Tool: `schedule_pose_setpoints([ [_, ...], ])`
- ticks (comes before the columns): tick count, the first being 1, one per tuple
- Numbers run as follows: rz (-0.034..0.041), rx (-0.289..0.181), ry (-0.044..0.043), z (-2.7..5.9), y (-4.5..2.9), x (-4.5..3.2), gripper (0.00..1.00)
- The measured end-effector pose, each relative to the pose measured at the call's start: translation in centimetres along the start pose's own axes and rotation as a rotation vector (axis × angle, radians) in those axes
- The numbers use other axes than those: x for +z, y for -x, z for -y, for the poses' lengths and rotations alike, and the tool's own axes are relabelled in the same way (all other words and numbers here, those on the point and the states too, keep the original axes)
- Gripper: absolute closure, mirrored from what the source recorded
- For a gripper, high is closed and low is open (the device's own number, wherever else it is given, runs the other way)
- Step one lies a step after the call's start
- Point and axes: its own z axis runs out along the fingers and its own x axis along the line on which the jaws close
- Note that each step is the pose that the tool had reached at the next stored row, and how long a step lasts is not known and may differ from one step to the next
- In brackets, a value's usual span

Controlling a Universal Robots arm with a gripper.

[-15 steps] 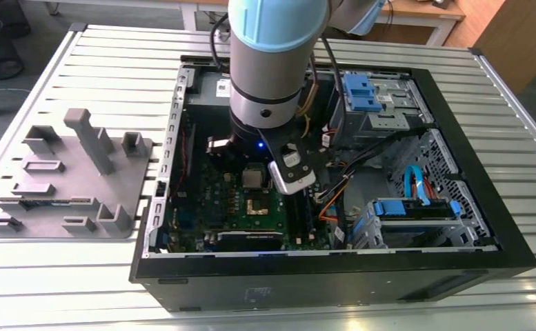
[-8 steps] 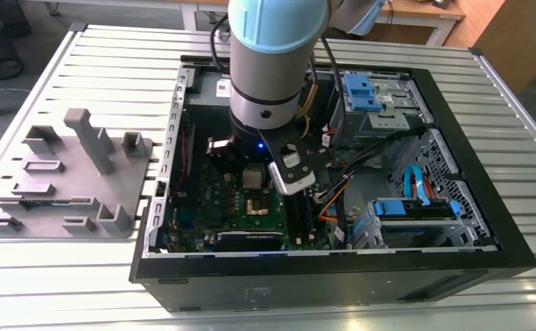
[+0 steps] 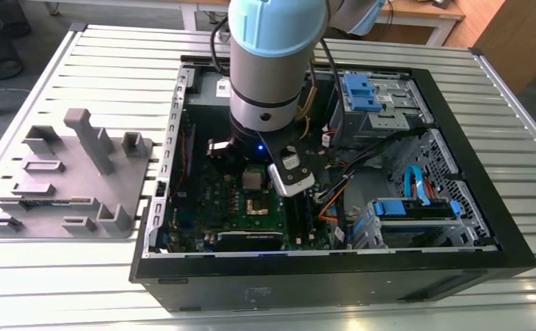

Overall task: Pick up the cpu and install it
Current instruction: 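Place the cpu into insertion slot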

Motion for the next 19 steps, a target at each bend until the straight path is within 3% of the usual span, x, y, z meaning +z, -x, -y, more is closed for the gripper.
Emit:
schedule_pose_setpoints([
  [19, 0.0019, 0.0, -0.0001, 0.06, 0.02, 0.78, 0.53],
])
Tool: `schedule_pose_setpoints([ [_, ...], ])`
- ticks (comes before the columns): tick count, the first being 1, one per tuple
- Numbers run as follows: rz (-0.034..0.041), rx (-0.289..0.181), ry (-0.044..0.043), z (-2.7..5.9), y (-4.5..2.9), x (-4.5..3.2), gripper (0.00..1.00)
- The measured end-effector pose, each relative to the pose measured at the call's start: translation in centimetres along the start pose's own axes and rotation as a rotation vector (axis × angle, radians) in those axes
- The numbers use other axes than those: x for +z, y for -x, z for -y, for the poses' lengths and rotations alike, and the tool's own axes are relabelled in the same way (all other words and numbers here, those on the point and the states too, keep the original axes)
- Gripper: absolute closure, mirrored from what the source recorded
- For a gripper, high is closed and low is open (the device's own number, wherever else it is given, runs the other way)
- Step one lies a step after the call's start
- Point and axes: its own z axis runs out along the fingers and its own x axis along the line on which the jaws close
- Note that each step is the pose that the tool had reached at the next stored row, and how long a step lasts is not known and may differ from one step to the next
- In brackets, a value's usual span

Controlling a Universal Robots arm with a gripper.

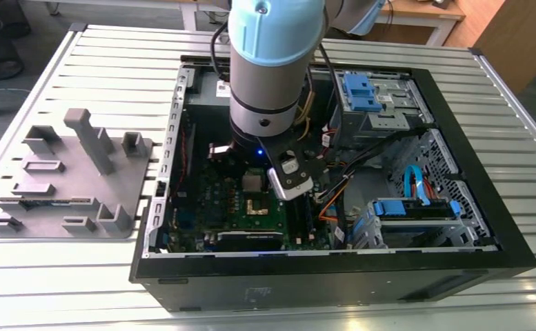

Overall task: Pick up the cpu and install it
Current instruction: 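Place the cpu into insertion slot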

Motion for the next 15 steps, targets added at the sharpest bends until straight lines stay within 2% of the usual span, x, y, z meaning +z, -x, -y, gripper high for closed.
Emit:
schedule_pose_setpoints([
  [7, 0.0, 0.0, 0.0002, 0.21, 0.02, 0.15, 0.53],
  [15, 0.0, 0.0, 0.0001, 1.08, 0.4, 0.42, 0.53],
])
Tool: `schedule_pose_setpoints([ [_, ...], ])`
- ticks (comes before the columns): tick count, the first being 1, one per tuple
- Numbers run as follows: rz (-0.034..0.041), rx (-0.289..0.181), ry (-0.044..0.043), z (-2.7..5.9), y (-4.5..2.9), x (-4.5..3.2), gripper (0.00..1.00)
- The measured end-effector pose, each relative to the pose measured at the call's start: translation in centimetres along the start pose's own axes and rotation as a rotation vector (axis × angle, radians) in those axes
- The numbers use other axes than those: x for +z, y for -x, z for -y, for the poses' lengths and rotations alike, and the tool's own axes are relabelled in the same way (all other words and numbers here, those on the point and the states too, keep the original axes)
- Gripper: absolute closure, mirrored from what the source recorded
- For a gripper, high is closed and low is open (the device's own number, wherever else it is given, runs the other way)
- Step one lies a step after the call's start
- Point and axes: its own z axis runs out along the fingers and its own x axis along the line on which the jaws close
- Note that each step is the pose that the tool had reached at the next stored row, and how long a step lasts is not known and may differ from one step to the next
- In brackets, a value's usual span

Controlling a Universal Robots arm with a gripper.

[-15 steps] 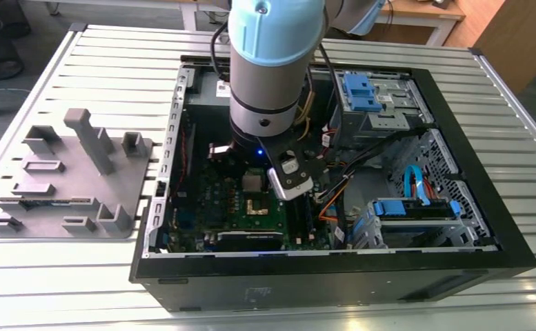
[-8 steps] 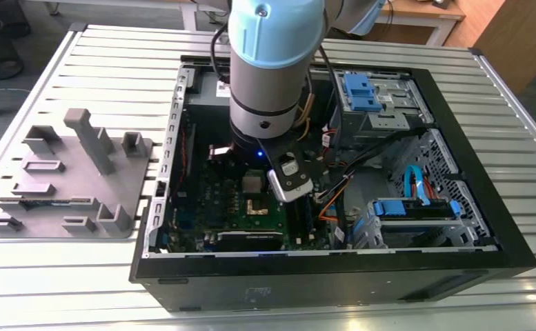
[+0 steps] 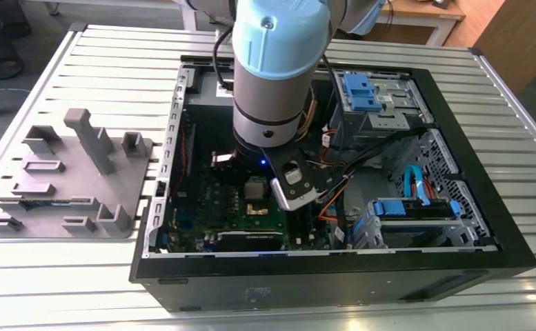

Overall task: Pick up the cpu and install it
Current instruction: 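Place the cpu into insertion slot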

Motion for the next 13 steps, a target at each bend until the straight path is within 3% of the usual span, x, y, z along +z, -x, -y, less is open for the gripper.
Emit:
schedule_pose_setpoints([
  [9, 0.0001, 0.0, 0.0001, 1.32, 0.44, 0.29, 0.53],
  [13, 0.0, 0.0, 0.0001, 1.49, 0.44, 0.54, 0.53],
])
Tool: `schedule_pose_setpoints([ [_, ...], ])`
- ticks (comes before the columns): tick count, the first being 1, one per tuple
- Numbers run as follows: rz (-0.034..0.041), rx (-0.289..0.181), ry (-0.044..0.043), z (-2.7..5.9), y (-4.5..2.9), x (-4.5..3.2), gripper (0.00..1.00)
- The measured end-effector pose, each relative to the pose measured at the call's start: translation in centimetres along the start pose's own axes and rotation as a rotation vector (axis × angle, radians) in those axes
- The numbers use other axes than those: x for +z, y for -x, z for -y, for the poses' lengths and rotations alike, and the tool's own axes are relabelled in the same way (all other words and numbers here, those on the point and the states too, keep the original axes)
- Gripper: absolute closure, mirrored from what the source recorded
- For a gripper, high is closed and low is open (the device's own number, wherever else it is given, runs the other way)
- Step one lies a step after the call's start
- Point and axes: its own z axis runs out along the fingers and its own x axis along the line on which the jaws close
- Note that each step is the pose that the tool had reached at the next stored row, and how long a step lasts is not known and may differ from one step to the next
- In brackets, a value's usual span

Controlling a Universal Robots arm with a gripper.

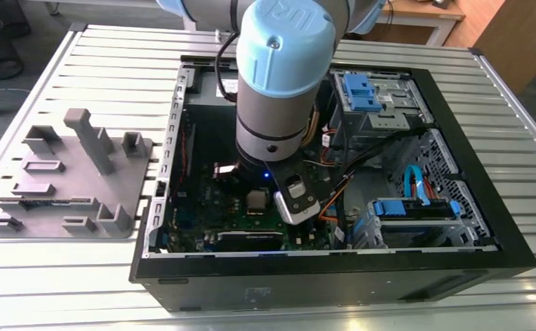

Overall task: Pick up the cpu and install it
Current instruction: 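Place the cpu into insertion slot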

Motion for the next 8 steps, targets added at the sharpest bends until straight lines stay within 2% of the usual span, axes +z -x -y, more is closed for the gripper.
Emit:
schedule_pose_setpoints([
  [8, 0.0, 0.0, -0.0001, 0.04, 0.01, 0.56, 0.53],
])
